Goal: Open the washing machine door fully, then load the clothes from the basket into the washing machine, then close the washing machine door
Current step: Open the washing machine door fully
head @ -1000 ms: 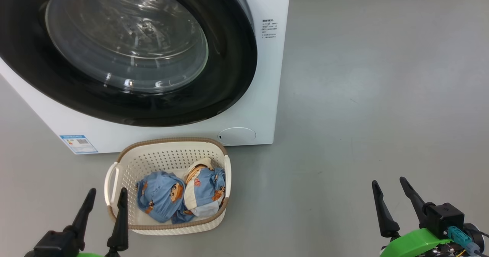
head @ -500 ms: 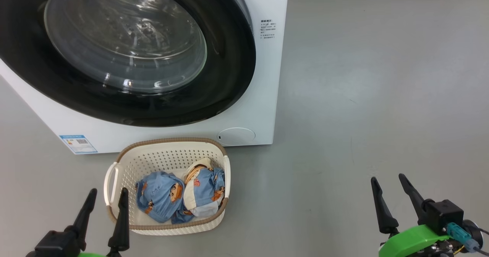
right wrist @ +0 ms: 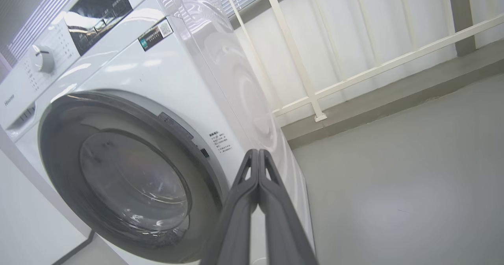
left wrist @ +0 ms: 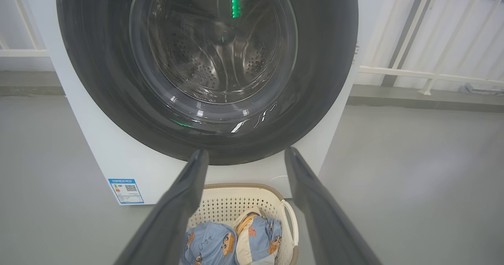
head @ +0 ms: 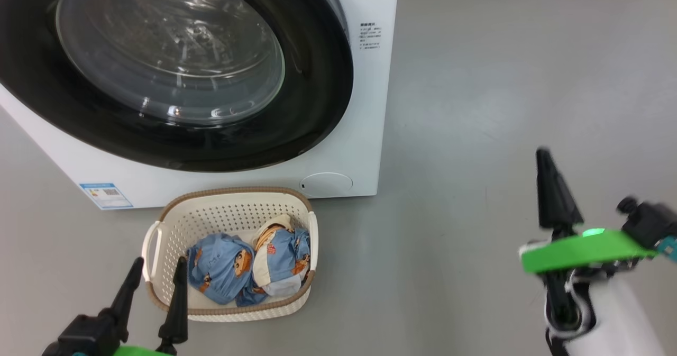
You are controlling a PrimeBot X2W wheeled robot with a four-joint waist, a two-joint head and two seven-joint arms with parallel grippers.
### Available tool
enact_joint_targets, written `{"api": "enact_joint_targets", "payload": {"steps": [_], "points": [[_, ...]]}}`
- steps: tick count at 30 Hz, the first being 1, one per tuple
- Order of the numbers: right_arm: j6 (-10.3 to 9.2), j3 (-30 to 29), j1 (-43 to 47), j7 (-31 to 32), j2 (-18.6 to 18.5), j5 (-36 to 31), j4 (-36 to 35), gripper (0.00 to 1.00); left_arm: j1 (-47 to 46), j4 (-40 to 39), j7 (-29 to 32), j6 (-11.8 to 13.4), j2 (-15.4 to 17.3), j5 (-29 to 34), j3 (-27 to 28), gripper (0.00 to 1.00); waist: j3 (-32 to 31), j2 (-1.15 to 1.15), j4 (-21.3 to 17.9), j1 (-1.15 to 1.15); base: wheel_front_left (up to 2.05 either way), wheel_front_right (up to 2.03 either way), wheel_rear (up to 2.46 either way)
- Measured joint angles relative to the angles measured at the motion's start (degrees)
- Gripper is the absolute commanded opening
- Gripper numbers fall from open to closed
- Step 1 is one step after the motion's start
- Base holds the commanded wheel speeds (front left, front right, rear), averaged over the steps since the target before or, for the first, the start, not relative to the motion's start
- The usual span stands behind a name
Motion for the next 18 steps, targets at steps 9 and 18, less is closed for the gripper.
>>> {"api": "enact_joint_targets", "payload": {"steps": [9, 18], "points": [[0.00, -1.01, -12.54, -0.42, -0.23, 22.47, 0.20, 0.00, -2.98, 0.24, 0.00, 0.00, -0.29, -1.04, -2.15, 1.00, 1.52, 0.00, 1.93, 0.00, 0.00, 0.00, 0.00], [0.00, 0.91, -24.71, 4.50, -2.05, 48.27, 8.65, 0.00, -6.14, 1.04, 0.00, 0.00, -1.10, -2.22, -4.17, 1.00, 3.24, 0.00, 5.64, 0.00, 0.00, 0.00, 0.00]]}}
